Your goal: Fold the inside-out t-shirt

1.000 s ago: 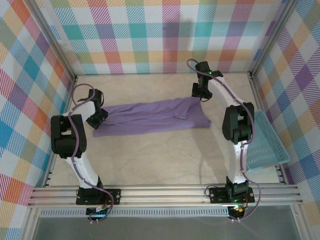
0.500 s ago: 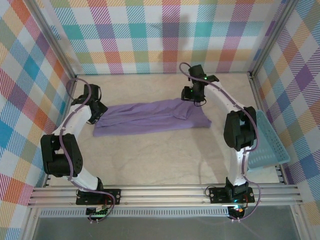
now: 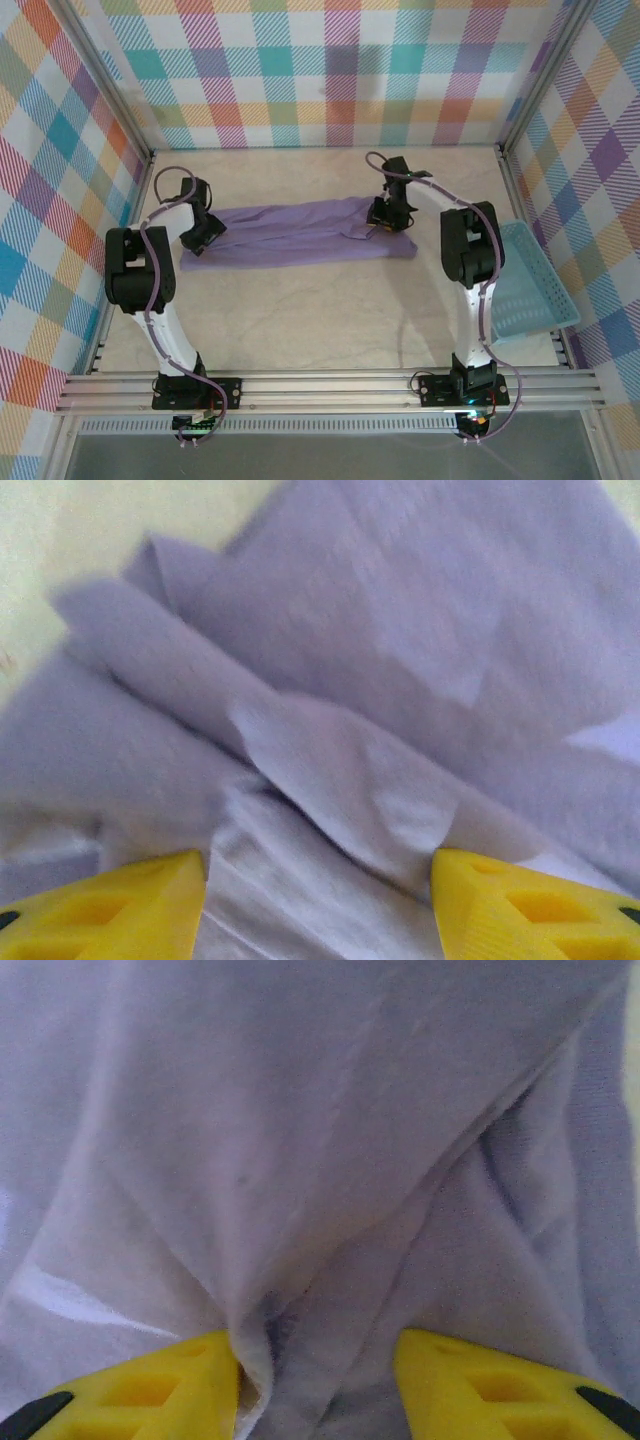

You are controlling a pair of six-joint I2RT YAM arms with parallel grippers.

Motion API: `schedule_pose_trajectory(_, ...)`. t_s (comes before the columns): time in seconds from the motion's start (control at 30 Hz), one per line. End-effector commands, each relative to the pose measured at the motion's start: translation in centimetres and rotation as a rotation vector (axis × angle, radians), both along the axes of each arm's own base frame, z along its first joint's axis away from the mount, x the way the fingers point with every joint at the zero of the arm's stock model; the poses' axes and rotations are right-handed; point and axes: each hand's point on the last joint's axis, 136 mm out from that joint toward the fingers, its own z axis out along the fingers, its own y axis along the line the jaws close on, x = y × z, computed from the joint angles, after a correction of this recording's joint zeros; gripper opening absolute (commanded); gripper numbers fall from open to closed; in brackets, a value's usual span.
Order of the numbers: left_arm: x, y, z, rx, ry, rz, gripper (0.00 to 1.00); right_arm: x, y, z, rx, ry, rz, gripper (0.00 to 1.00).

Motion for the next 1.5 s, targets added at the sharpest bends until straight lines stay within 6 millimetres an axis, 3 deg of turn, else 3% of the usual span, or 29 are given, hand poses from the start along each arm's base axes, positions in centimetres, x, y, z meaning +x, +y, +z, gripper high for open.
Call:
schedule_pose_trajectory(0.0, -0.3, 0.3, -0.2, 0.0, 0.024, -0.014, 0.63, 0.4, -2.8, 0.3, -0.066, -0.024, -0.067, 0.49)
schedule_pose_trajectory(0.13, 0.0, -0.5, 1.3, -0.037, -0.009, -0.045, 0.67, 0.8, -3.3, 3.1, -0.073, -0.09, -0.035, 0.53)
schedule_pose_trajectory(0.3, 0.6, -1.3, 3.7, -0.058, -0.07, -0.086, 0.71, 1.0, -4.4, 5.9, -0.149, -0.151, 0.014, 0.72)
schedule_pose_trajectory(0.37, 0.9, -1.1, 4.0, -0.044, -0.078, -0.09, 0.72, 1.0, -4.7, 5.4, -0.172, -0.131, 0.034, 0.84)
schedule_pose_trajectory(0.47, 1.5, -0.4, 3.5, -0.052, -0.07, -0.079, 0.72, 1.3, -4.4, 4.4, -0.173, -0.1, 0.051, 0.9)
schedule_pose_trajectory(0.73, 2.4, 2.0, 0.1, -0.082, -0.003, 0.004, 0.73, 1.1, -3.7, 0.7, -0.17, 0.001, 0.07, 0.96)
schedule_pose_trajectory(0.83, 2.2, 1.8, -1.0, -0.112, 0.017, 0.015, 0.73, 0.6, -3.5, -0.8, -0.165, 0.045, 0.076, 0.97)
schedule_pose_trajectory(1.0, 1.1, 1.0, -2.2, -0.132, 0.043, 0.021, 0.73, 0.0, -2.5, -2.1, -0.171, 0.087, 0.099, 0.95)
schedule_pose_trajectory(1.13, 0.0, 0.5, -2.9, -0.146, 0.054, 0.029, 0.73, -0.7, -1.1, -3.1, -0.146, 0.124, 0.108, 0.88)
schedule_pose_trajectory(1.47, -2.2, -0.6, -3.4, -0.134, 0.056, 0.031, 0.73, -1.4, 2.4, -4.7, -0.116, 0.167, 0.147, 0.57)
